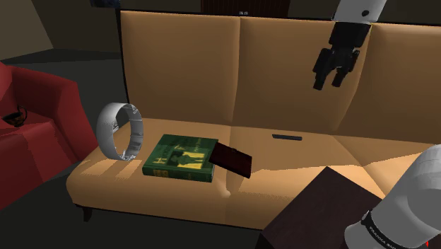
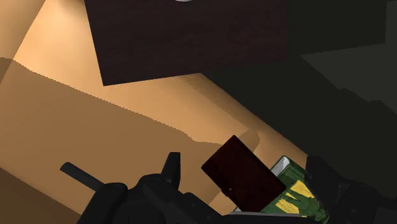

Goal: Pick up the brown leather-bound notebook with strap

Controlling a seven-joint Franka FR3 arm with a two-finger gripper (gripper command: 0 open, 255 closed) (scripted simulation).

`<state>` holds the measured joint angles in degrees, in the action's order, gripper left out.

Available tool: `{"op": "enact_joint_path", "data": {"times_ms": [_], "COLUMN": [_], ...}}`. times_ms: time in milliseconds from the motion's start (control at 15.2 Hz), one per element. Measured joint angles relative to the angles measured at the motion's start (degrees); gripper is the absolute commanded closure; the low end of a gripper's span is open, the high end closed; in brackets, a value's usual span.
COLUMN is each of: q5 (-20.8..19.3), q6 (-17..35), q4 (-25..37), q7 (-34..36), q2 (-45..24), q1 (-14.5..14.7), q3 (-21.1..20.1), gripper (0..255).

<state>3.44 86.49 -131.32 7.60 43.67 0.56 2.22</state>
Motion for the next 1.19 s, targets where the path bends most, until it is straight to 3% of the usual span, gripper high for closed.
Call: {"op": "enact_joint_path", "data": {"times_ms": [198, 726, 924, 1188], "q5": [-0.7, -6.6, -10.4, -18.1], "q6": [2.4, 18.4, 24.2, 31.8], "q4": [-1.5, -9.6, -11.9, -12.6], "q7": [1.1, 10.5, 14.9, 23.3], "q2": [0.0, -3.9, -6.9, -14.6], "q1": [0.4, 2.2, 1.7, -1.1], "q3": [-2.2, -17.1, -22.8, -31.5], "gripper": [0, 0, 0, 0]}}
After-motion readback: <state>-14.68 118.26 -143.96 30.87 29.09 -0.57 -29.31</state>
